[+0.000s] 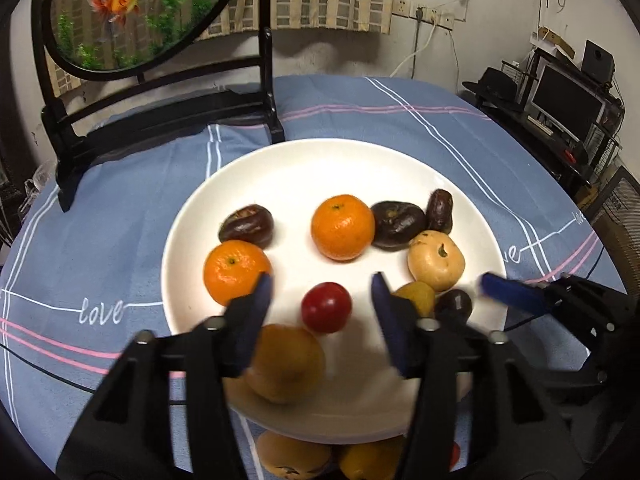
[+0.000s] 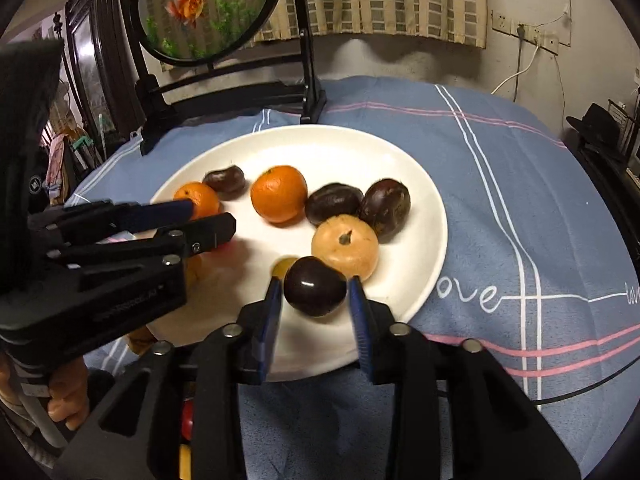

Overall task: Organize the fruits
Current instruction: 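Place the tomato and dark fruit on the plate and open both tools, then grasp a dark mangosteen with the left tool while the right tool grasps a pale pear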

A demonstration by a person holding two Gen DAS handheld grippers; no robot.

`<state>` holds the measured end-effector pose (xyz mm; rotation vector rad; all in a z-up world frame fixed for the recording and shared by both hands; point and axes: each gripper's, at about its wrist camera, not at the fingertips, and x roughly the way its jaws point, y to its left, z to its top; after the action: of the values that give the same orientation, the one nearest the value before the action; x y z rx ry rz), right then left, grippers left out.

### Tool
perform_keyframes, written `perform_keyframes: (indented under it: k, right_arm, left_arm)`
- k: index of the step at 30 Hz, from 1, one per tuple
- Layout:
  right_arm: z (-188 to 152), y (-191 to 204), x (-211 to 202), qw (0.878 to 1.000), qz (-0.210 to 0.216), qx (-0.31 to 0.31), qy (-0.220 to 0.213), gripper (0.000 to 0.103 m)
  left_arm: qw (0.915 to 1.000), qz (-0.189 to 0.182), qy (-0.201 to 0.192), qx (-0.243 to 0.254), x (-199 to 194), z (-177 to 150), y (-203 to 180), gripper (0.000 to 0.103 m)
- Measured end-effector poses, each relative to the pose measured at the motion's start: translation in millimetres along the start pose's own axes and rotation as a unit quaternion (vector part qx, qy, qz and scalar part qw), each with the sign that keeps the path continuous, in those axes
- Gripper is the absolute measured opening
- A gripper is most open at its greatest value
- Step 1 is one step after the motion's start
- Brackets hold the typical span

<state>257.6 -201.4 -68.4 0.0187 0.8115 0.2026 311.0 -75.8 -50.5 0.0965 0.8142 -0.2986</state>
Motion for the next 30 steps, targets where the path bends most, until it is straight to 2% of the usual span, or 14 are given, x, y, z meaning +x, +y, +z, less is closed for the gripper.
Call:
perform_keyframes:
  k: [3, 5, 7, 9, 11, 13, 15, 19, 24, 27, 30]
  right_arm:
    - [0.0, 1.2, -6.3, 1.000, -0.003, -0.007, -0.015, 0.063]
    - [1.4, 1.0, -18.3, 0.999, -0.007, -0.006, -0.040, 0.063]
    - [3.1, -1.7, -33.9, 0.998, -0.008, 0.003, -0.066, 0.064]
    - [3.3, -5.0, -51.6, 0.996, 0.001, 0.018, -0.090, 0.070]
    - [1.9, -3.7, -66.2, 0.994, 0.005, 0.027, -0.107, 0.089]
    - [-3.5, 2.0, -78.5, 0.992, 0.000, 0.025, -0.125, 0.097]
    - [-13.6, 7.4, -88.6, 0.991, -0.007, 0.027, -0.133, 0.098]
    - [-30.1, 11.7, -98.4, 0.990, 0.007, 0.040, -0.136, 0.102]
    - [-40.4, 3.5, -104.6, 0.990, 0.011, 0.063, -0.129, 0.102]
    - [-40.3, -0.6, -105.9, 0.988, 0.018, 0.080, -0.127, 0.102]
    - [-41.2, -1.0, -105.0, 0.988, 0.027, 0.086, -0.122, 0.102]
  left_arm:
    - [1.0000, -0.001, -0.004, 0.003, -5.3, 0.3, 2.0, 0.057]
    - [0.9999, 0.003, -0.013, -0.001, -13.4, 1.9, 5.9, 0.057]
    - [0.9997, 0.008, -0.024, -0.007, -25.1, 2.9, 12.1, 0.063]
    - [0.9990, 0.019, -0.038, -0.016, -40.1, 0.2, 20.4, 0.070]
    - [0.9984, 0.028, -0.039, -0.029, -54.2, -16.3, 31.1, 0.071]
    - [0.9985, 0.033, -0.031, -0.028, -61.4, -32.1, 35.5, 0.071]
    - [0.9983, 0.044, -0.033, -0.020, -72.5, -54.7, 34.8, 0.071]
    - [0.9974, 0.065, -0.025, -0.016, -83.6, -86.7, 37.8, 0.071]
    - [0.9982, 0.043, -0.012, -0.041, -102.7, -120.1, 52.5, 0.071]
    - [0.9989, 0.040, -0.002, -0.025, -105.4, -135.8, 48.4, 0.072]
    - [0.9992, 0.040, -0.001, -0.008, -103.1, -136.8, 39.1, 0.072]
